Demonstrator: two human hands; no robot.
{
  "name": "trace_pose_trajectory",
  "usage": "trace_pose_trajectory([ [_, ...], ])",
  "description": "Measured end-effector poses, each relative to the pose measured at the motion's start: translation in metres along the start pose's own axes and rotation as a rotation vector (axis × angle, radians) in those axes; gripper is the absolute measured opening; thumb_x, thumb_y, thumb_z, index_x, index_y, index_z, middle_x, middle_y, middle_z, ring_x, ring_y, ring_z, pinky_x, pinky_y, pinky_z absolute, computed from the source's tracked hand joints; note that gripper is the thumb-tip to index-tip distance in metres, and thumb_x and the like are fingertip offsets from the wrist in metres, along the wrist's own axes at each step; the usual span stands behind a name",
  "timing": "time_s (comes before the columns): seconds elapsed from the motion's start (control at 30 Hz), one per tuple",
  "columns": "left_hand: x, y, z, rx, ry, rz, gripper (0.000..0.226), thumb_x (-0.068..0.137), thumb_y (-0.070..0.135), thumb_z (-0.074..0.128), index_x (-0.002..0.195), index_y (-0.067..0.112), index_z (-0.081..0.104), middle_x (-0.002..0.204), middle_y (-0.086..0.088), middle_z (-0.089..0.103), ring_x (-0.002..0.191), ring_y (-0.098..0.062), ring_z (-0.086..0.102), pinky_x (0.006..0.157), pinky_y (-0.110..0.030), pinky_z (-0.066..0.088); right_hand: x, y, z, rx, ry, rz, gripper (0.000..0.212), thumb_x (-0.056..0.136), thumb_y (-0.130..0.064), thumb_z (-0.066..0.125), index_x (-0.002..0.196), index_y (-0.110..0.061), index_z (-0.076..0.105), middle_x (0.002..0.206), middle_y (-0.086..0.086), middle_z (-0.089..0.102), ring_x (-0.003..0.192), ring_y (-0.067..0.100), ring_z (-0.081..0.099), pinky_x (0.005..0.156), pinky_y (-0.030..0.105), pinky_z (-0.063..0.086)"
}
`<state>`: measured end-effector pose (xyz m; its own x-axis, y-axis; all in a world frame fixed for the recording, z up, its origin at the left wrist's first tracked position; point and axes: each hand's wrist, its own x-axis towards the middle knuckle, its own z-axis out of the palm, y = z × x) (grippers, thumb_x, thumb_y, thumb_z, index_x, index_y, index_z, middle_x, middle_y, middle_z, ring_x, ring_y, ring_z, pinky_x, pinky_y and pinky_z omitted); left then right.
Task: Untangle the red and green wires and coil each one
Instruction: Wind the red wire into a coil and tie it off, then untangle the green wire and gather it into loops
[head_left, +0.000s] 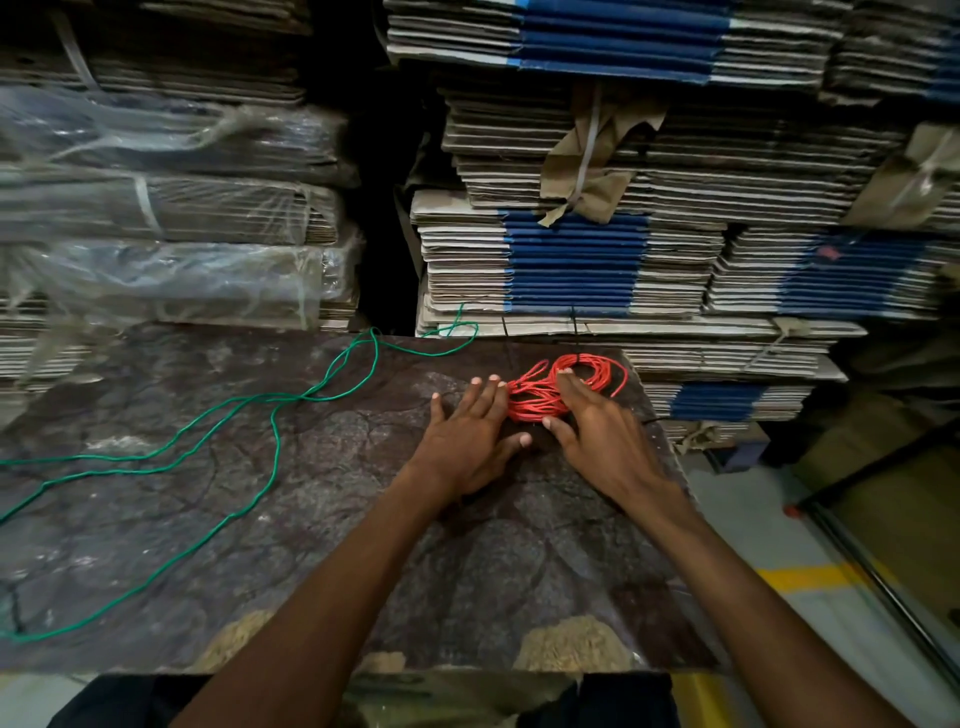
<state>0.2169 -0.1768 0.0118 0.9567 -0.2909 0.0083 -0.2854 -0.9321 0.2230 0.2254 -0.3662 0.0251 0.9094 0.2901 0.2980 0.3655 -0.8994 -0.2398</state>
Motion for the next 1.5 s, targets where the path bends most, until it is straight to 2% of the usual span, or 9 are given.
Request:
trace_pose_trajectory([
  [0.27,-0.062,-0.028,-0.015,0.002,0.081,-0.056,0.077,0.096,0.062,0.028,0.155,0.016,0.011,0.164,0.002,0.003,0.15,-0.017,-0.004,0.117,-0.057,0.004,-0.014,-0.045,-0.006,0.083,0.102,-0.137,0.059,0.09,-0.031,0.061,0.142,-0.006,0.046,0.146,0.012,0.048,0.133,0.024,0.048,0.107,0.037,0.043],
  [0.43,-0.128,-0.062,-0.032,0.028,0.15,-0.151,0.102,0.073,0.076,-0.001,0.155,0.017,0.013,0.164,0.003,0.003,0.15,-0.017,-0.005,0.118,-0.053,0.003,-0.024,-0.098,0.007,0.157,0.109,-0.244,0.056,0.088,-0.03,0.062,0.136,-0.004,0.053,0.141,0.013,0.053,0.13,0.022,0.052,0.107,0.031,0.039],
  [0.7,-0.232,-0.129,-0.049,0.029,0.251,-0.354,0.124,0.061,0.09,-0.016,0.155,0.016,0.017,0.164,0.001,0.005,0.15,-0.018,-0.006,0.118,-0.052,0.003,-0.025,-0.194,0.032,0.265,0.021,-0.412,0.054,0.088,-0.028,0.065,0.135,-0.003,0.055,0.14,0.012,0.054,0.129,0.022,0.053,0.106,0.026,0.037],
  [0.83,-0.266,-0.157,-0.051,0.049,0.258,-0.455,0.109,0.07,0.08,-0.001,0.155,0.015,0.018,0.164,-0.002,0.005,0.15,-0.021,-0.005,0.117,-0.056,0.004,-0.017,-0.241,0.04,0.328,-0.049,-0.476,0.059,0.087,-0.028,0.069,0.138,-0.005,0.052,0.144,0.011,0.05,0.135,0.02,0.046,0.11,0.022,0.029],
  [0.97,-0.285,-0.18,-0.049,0.053,0.257,-0.571,0.105,0.072,0.077,-0.002,0.155,0.015,0.014,0.164,-0.002,0.002,0.15,-0.021,-0.008,0.116,-0.057,0.001,0.002,-0.278,0.055,0.282,-0.142,-0.506,0.068,0.09,-0.04,0.063,0.146,-0.01,0.041,0.154,0.007,0.037,0.143,0.016,0.034,0.115,0.025,0.024],
  [1.13,-0.29,-0.201,-0.044,0.055,0.194,-0.681,0.093,0.086,0.076,0.01,0.155,0.014,0.009,0.164,-0.006,-0.003,0.15,-0.025,-0.009,0.117,-0.059,0.002,0.03,-0.311,0.077,0.146,-0.341,-0.498,0.074,0.093,-0.047,0.057,0.153,-0.021,0.024,0.161,0.014,0.017,0.148,0.029,0.019,0.119,0.039,0.021],
  [1.3,-0.285,-0.201,-0.041,0.017,0.154,-0.659,0.08,0.096,0.063,0.023,0.155,0.013,0.004,0.163,-0.008,-0.008,0.15,-0.026,-0.011,0.118,-0.054,0.001,0.036,-0.294,0.087,0.101,-0.305,-0.518,0.056,0.09,-0.049,0.058,0.139,-0.024,0.048,0.134,0.008,0.044,0.123,0.028,0.049,0.1,0.033,0.041],
  [1.4,-0.277,-0.197,-0.039,-0.008,0.159,-0.623,0.08,0.096,0.062,0.024,0.155,0.012,0.005,0.163,-0.009,-0.007,0.15,-0.025,-0.008,0.118,-0.053,0.002,0.034,-0.269,0.084,0.102,-0.278,-0.504,0.045,0.09,-0.05,0.058,0.126,-0.022,0.059,0.117,0.005,0.049,0.11,0.023,0.054,0.091,0.03,0.042],
  [1.5,-0.264,-0.189,-0.035,-0.004,0.153,-0.576,0.083,0.095,0.067,0.019,0.154,0.011,0.009,0.163,-0.009,-0.003,0.15,-0.023,-0.003,0.118,-0.052,0.004,0.035,-0.239,0.078,0.099,-0.257,-0.441,0.045,0.09,-0.053,0.058,0.123,-0.023,0.061,0.116,0.003,0.051,0.109,0.023,0.056,0.092,0.032,0.044],
])
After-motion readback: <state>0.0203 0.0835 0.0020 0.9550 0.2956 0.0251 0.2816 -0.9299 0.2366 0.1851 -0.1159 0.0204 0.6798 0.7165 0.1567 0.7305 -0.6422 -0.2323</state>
